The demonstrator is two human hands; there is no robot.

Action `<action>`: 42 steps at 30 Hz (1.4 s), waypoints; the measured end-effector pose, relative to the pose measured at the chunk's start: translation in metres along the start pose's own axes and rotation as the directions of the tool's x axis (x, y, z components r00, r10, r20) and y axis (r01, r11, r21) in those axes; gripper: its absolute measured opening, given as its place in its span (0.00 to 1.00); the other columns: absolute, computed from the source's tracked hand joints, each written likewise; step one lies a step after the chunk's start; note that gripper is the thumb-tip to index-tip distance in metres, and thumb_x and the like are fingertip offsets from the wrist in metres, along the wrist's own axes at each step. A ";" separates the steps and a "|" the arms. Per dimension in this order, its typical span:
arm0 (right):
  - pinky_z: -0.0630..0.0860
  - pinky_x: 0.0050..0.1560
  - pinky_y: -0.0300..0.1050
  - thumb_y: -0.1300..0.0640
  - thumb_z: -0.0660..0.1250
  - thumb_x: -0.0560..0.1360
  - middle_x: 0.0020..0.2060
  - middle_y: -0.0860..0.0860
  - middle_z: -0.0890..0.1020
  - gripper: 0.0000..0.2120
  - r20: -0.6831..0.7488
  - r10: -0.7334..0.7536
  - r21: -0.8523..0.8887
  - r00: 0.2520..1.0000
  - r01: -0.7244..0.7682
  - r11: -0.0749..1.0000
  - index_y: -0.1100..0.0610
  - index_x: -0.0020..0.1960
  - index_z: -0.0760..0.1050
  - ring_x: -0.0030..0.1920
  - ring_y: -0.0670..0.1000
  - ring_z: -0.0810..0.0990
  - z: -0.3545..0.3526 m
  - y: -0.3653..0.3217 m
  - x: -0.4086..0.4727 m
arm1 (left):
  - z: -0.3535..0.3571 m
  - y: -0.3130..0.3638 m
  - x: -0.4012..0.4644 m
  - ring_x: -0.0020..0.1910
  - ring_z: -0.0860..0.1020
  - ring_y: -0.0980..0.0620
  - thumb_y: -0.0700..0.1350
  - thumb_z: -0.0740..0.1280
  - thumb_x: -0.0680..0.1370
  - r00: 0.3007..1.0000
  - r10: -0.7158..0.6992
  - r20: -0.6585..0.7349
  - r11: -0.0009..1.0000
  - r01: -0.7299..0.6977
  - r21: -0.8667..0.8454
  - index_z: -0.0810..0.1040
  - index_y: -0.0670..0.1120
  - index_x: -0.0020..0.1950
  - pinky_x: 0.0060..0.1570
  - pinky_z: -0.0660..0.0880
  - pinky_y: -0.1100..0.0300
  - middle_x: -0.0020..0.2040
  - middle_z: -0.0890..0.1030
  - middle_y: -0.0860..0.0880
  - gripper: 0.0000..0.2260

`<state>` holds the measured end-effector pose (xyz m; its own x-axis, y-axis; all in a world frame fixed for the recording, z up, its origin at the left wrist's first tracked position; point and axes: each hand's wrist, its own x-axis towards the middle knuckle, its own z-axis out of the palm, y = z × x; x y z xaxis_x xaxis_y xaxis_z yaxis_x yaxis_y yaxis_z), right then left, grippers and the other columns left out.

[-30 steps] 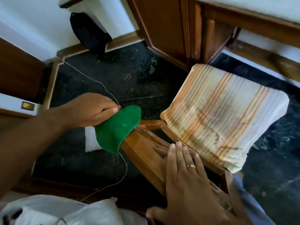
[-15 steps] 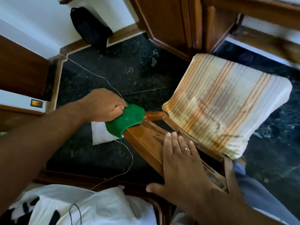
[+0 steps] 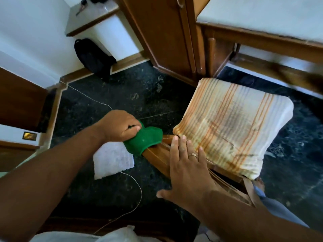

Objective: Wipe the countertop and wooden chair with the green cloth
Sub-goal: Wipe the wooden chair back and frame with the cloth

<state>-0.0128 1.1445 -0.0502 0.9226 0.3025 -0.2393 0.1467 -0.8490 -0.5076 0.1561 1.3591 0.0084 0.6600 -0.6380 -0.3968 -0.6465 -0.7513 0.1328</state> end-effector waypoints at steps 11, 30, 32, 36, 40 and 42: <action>0.39 0.74 0.69 0.17 0.58 0.57 0.79 0.64 0.40 0.72 -0.053 -0.007 0.011 0.999 0.008 1.000 0.62 0.71 0.20 0.79 0.64 0.41 -0.005 0.000 -0.002 | 0.037 0.060 -0.017 0.38 0.81 0.49 0.54 0.56 0.76 0.989 0.126 -0.073 0.992 -0.128 -0.021 0.84 0.46 0.47 0.43 0.74 0.51 0.39 0.84 0.50 0.19; 0.47 0.77 0.55 0.26 0.40 0.74 0.80 0.48 0.46 0.43 -0.136 0.123 0.565 0.983 -0.025 0.825 0.50 0.80 0.37 0.79 0.50 0.43 -0.032 0.019 -0.005 | 0.057 0.097 -0.036 0.55 0.79 0.52 0.54 0.60 0.76 0.959 -0.091 -0.270 0.986 0.049 -0.161 0.82 0.48 0.55 0.66 0.67 0.50 0.49 0.84 0.51 0.16; 0.50 0.75 0.45 0.34 0.45 0.79 0.79 0.46 0.56 0.35 -0.158 0.113 0.607 0.981 0.006 0.795 0.51 0.80 0.47 0.78 0.46 0.51 -0.038 0.034 0.004 | 0.067 0.115 -0.039 0.62 0.76 0.52 0.54 0.60 0.76 0.941 -0.132 -0.310 0.976 0.068 -0.209 0.81 0.49 0.58 0.72 0.61 0.52 0.54 0.84 0.51 0.17; 0.69 0.61 0.41 0.49 0.57 0.83 0.68 0.51 0.76 0.20 -0.015 0.014 0.581 1.000 -0.002 0.814 0.55 0.73 0.69 0.65 0.48 0.73 -0.056 0.043 0.039 | 0.077 0.126 -0.052 0.78 0.62 0.48 0.63 0.57 0.79 0.828 -0.370 -0.422 0.928 0.309 -0.209 0.73 0.50 0.72 0.77 0.53 0.42 0.75 0.71 0.48 0.27; 0.76 0.52 0.44 0.40 0.62 0.79 0.59 0.50 0.80 0.25 0.264 0.019 0.545 0.964 -0.166 0.822 0.54 0.69 0.71 0.55 0.49 0.79 -0.056 0.022 0.080 | 0.082 0.129 -0.072 0.74 0.62 0.59 0.72 0.60 0.73 0.476 -0.858 -0.193 0.415 0.423 -0.806 0.60 0.54 0.78 0.68 0.63 0.58 0.75 0.63 0.60 0.38; 0.75 0.62 0.51 0.34 0.63 0.75 0.66 0.53 0.76 0.35 0.409 0.047 0.544 0.911 -0.285 0.789 0.55 0.74 0.66 0.62 0.54 0.77 -0.050 0.012 0.098 | 0.084 0.124 -0.072 0.68 0.72 0.61 0.69 0.67 0.71 0.524 -0.844 0.113 0.008 0.222 -0.975 0.67 0.56 0.75 0.59 0.70 0.66 0.69 0.72 0.64 0.35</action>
<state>0.0970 1.1423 -0.0383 0.7015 0.4130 -0.5808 -0.3414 -0.5206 -0.7826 -0.0038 1.3260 -0.0225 0.8486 0.3185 -0.4223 0.5147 -0.3126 0.7984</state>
